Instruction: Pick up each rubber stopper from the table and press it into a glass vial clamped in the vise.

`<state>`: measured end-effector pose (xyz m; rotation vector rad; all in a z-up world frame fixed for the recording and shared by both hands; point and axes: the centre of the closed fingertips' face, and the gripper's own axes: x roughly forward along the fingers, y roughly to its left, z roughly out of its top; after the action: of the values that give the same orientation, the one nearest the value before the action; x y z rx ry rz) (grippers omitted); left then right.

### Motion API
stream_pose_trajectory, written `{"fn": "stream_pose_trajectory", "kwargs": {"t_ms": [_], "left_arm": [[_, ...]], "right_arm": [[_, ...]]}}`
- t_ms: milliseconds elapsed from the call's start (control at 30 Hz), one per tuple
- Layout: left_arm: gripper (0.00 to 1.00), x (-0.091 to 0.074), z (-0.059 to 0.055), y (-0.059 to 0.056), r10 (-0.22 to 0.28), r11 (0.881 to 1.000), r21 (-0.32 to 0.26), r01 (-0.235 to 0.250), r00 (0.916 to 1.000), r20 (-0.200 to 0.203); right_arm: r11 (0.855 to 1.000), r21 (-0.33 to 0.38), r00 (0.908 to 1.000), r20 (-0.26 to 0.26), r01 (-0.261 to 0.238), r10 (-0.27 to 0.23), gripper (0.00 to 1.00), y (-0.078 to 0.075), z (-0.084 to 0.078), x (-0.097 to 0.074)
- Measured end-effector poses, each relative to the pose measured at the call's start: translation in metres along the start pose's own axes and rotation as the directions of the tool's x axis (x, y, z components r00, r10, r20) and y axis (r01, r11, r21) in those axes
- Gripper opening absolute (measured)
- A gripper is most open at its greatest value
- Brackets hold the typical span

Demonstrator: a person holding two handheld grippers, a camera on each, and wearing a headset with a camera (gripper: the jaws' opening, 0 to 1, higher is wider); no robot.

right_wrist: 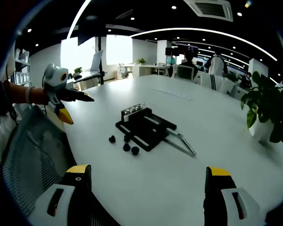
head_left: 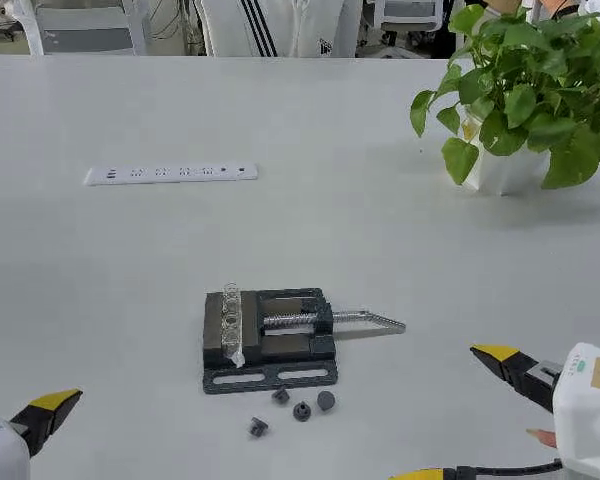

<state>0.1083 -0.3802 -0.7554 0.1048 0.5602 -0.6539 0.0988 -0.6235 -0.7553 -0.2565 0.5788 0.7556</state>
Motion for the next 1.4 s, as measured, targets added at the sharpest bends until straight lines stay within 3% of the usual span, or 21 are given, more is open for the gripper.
{"fn": "stream_pose_trajectory", "kwargs": {"t_ms": [500, 900, 933, 967, 1000, 1167, 1333, 1400], "left_arm": [[0.99, 0.007, -0.002, -0.004, -0.008, 1.000, 0.017, 0.008, 0.9998, -0.018], [0.99, 0.009, -0.005, -0.007, -0.018, 0.999, 0.034, 0.019, 0.9992, -0.035], [0.99, 0.009, -0.005, -0.007, -0.019, 0.999, 0.035, 0.020, 0.9992, -0.036], [0.99, 0.010, -0.005, -0.007, -0.021, 0.999, 0.036, 0.023, 0.9991, -0.036], [0.99, 0.010, -0.005, -0.007, -0.021, 0.999, 0.036, 0.022, 0.9992, -0.035], [0.99, 0.011, -0.003, -0.006, -0.021, 0.999, 0.045, 0.023, 0.9992, -0.034], [0.99, 0.010, -0.003, -0.002, -0.007, 0.999, 0.052, 0.008, 0.9994, -0.033], [0.99, 0.010, -0.003, -0.003, -0.008, 0.999, 0.049, 0.009, 0.9994, -0.034]], "right_arm": [[1.000, -0.008, 0.9994, -0.029, -0.020, 0.020, 0.99, 0.003, -0.004, 0.002], [0.994, -0.072, 0.9942, -0.078, -0.080, 0.075, 0.97, 0.003, 0.000, 0.012], [0.993, -0.080, 0.9922, -0.092, -0.091, 0.084, 0.96, 0.003, 0.000, 0.013], [0.987, -0.093, 0.9841, -0.133, -0.131, 0.118, 0.94, 0.007, -0.003, 0.013], [0.987, -0.078, 0.9791, -0.160, -0.139, 0.125, 0.92, 0.007, -0.004, 0.013], [0.971, -0.142, 0.9645, -0.208, -0.194, 0.162, 0.87, 0.006, 0.005, 0.020], [0.938, -0.227, 0.9432, -0.266, -0.262, 0.199, 0.80, 0.008, 0.016, 0.028], [0.921, -0.255, 0.9307, -0.294, -0.296, 0.218, 0.76, 0.011, 0.019, 0.031]]}}
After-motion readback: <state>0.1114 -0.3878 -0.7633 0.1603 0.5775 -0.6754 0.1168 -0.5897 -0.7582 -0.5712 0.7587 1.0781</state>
